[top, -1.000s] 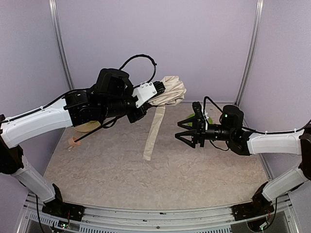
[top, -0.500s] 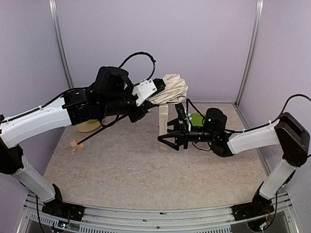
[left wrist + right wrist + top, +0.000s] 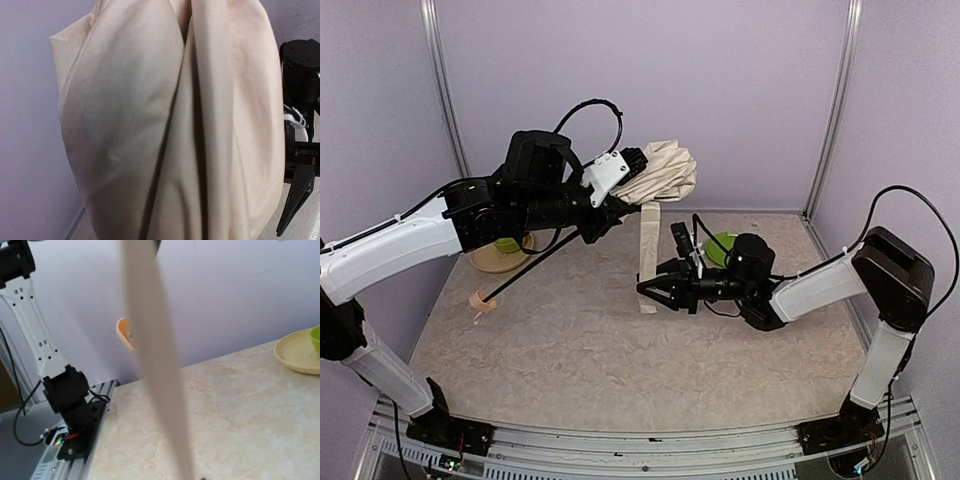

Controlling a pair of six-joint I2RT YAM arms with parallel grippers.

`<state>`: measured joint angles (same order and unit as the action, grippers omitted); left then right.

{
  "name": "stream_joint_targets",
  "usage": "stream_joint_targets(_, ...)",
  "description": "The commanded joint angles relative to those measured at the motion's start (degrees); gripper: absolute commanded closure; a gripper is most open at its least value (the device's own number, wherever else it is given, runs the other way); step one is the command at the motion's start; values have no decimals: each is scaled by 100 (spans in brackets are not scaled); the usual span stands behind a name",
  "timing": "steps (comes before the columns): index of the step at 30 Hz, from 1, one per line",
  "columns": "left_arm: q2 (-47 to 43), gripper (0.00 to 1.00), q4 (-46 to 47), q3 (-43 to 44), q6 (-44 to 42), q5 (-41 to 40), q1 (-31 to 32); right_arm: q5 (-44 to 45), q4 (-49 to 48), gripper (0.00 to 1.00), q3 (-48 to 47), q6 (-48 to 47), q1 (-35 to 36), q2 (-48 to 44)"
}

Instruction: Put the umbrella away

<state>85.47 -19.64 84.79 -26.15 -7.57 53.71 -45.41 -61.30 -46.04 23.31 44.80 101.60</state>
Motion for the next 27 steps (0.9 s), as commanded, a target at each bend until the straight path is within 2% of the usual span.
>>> stream_joint_targets(1, -214, 100, 513, -35, 153, 251, 4, -210, -485, 70, -233, 221, 51, 278)
stream_joint_targets(3, -236, 100, 519, -42, 175, 296, -19, -408, -492, 82, -354, 260, 76, 418)
stream_joint_targets(5, -272, 100, 514, -46, 311, 412, -120, -609, -494, 100, -376, 262, 89, 492)
stream_joint_targets(10, -375, 100, 483, -217, 881, 1141, -512, -350, -593, 100, 359, 238, -243, 161)
stream_joint_targets(12, -306, 100, 396, -322, 1108, 1442, -623, -97, -327, 100, 642, 235, -500, -54)
stream_joint_targets(13, -249, 100, 374, -402, 1181, 1600, -671, 73, -28, 100, 743, 93, -607, -186)
stream_joint_targets(15, -121, 100, 397, -621, 1388, 1960, -789, 510, 1157, 100, 793, -425, -744, -438)
stream_joint_targets(19, 167, 100, 633, -998, 1967, 2871, -1198, 1192, 2930, 100, 640, -1172, -892, -336)
stream_joint_targets(27, -223, 100, 1838, -1645, 2302, 3380, -1256, 1686, 3627, 100, 860, -1210, -1279, -237)
